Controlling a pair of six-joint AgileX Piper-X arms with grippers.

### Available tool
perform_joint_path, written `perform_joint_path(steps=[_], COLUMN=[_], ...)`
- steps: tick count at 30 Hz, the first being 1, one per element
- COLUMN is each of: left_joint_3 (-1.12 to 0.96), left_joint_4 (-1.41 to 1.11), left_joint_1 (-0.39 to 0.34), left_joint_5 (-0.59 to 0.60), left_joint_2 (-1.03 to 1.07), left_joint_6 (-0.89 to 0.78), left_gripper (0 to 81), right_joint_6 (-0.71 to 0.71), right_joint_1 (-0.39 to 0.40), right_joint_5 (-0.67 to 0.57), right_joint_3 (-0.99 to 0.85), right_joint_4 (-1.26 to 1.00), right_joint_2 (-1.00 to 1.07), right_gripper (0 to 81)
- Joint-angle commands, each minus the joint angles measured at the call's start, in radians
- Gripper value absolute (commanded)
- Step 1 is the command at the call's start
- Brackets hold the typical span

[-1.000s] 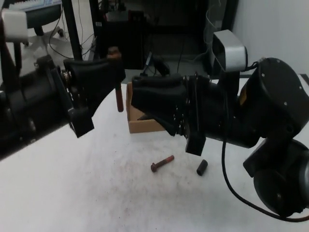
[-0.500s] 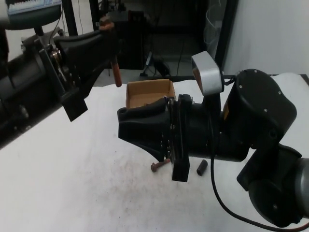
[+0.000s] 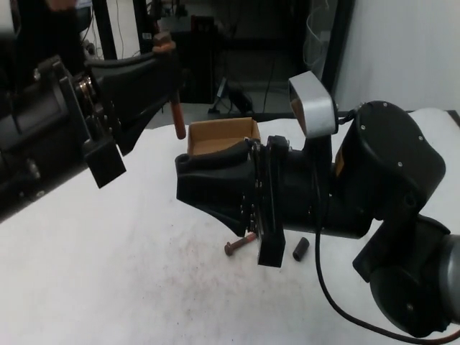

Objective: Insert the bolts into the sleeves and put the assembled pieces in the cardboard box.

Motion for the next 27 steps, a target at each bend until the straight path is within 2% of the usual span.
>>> perform_joint_path(steps=[1,13,27], left_joint_3=[-0.005,-0.005,-0.005], left_joint_4=[-0.011,-0.011,0.026], left_joint_1=[0.0,0.0,0.0], left_joint_5=[0.037,0.04,0.028], left_joint_2=[-0.001,-0.001,-0.001], left_joint_6=[-0.009,-0.009,-0.007], left_gripper=[0.1,0.1,0.1], right_joint_6=[0.003,0.015,0.03], right_joint_1=[0.001,-0.044,-0.042], right_joint_5=[-0.002,0.002,-0.013], right_joint_3=[-0.018,-0.027,-0.027], right_joint_4=[-0.016,-0.016,0.001], right_joint_2=[-0.01,-0.01,-0.01], right_gripper=[0.8,0.8,0.8])
